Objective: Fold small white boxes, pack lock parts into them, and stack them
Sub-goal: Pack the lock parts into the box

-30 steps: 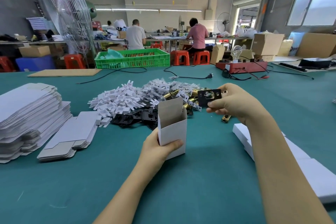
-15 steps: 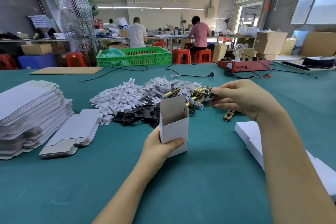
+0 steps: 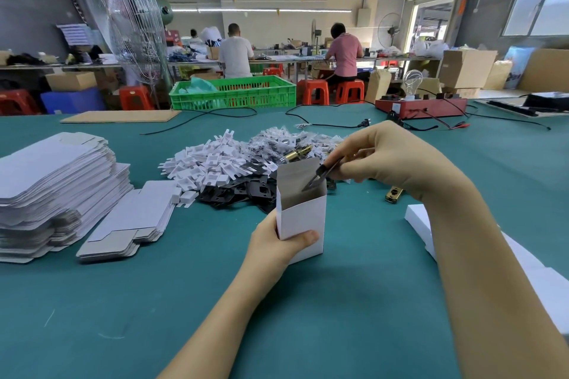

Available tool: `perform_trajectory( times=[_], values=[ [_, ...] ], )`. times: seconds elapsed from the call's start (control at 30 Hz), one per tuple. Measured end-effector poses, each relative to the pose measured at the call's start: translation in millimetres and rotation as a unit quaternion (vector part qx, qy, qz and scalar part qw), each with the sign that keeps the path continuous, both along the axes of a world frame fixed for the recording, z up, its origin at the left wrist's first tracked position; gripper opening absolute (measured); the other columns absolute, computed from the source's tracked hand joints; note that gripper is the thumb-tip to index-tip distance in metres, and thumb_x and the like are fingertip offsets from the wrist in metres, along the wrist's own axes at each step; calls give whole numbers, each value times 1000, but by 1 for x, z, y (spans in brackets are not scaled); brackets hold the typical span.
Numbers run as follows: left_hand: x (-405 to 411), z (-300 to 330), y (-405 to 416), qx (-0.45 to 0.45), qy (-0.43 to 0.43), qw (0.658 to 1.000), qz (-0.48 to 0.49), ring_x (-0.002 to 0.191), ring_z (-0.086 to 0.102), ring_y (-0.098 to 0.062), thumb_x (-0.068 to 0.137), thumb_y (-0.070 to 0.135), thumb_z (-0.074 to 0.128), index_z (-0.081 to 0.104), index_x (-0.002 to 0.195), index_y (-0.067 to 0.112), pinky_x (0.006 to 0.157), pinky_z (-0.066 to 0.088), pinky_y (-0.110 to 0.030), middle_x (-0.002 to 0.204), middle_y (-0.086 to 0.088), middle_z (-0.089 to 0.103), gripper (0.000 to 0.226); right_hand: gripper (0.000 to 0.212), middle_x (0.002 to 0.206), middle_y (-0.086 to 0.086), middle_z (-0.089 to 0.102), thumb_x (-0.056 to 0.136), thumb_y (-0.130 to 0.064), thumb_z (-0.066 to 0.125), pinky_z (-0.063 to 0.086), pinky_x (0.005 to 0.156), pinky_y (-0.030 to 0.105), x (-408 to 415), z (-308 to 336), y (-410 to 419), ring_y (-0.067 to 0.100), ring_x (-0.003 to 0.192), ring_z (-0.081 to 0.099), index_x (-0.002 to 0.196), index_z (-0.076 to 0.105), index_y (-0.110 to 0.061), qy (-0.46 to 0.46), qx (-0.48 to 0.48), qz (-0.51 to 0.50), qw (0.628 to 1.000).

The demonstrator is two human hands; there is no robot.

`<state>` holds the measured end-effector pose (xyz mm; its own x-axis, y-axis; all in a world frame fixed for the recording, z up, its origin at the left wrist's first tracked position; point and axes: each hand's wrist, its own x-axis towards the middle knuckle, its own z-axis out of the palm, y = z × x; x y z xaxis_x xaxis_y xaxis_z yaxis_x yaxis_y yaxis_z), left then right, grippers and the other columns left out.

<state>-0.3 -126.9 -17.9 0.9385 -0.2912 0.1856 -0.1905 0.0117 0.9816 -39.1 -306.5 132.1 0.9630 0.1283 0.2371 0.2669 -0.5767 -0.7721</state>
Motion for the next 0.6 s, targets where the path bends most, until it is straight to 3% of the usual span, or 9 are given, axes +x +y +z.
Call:
perform_trajectory(
  times=[0.1, 0.23, 0.47, 0.6],
  values=[
    [-2, 2, 1, -1, -12, 1000, -8, 95, 68, -10, 68, 26, 77, 69, 96, 44, 77, 56, -24, 100, 10, 74, 35, 8, 62, 13, 61, 78, -10, 77, 41, 52, 14, 0, 1, 7, 9, 56, 49, 82, 79, -17, -5, -27, 32, 999],
    [-6, 3, 0, -11, -37, 999, -37, 85, 65, -4, 69, 18, 77, 70, 99, 39, 70, 51, -17, 95, 11, 73, 37, 6, 68, 17, 66, 79, -10, 76, 44, 54, 13, -3, 5, 5, 11, 57, 54, 82, 78, -14, -17, -62, 52, 997],
    [-6, 2, -1, -14, -46, 998, -42, 84, 64, -5, 68, 15, 79, 71, 99, 33, 72, 53, -19, 94, 9, 72, 36, 5, 65, 6, 70, 76, -24, 78, 53, 61, 27, -11, 16, -12, 14, 56, 60, 81, 78, -23, -4, -128, 16, 992],
    [-7, 3, -2, -13, -49, 998, -36, 85, 64, -5, 67, 17, 79, 71, 99, 37, 72, 53, -19, 95, 9, 73, 38, 4, 56, -2, 66, 78, -24, 77, 45, 53, 16, -11, 18, -2, 4, 50, 54, 76, 77, -28, -3, -155, 39, 987]
  ],
)
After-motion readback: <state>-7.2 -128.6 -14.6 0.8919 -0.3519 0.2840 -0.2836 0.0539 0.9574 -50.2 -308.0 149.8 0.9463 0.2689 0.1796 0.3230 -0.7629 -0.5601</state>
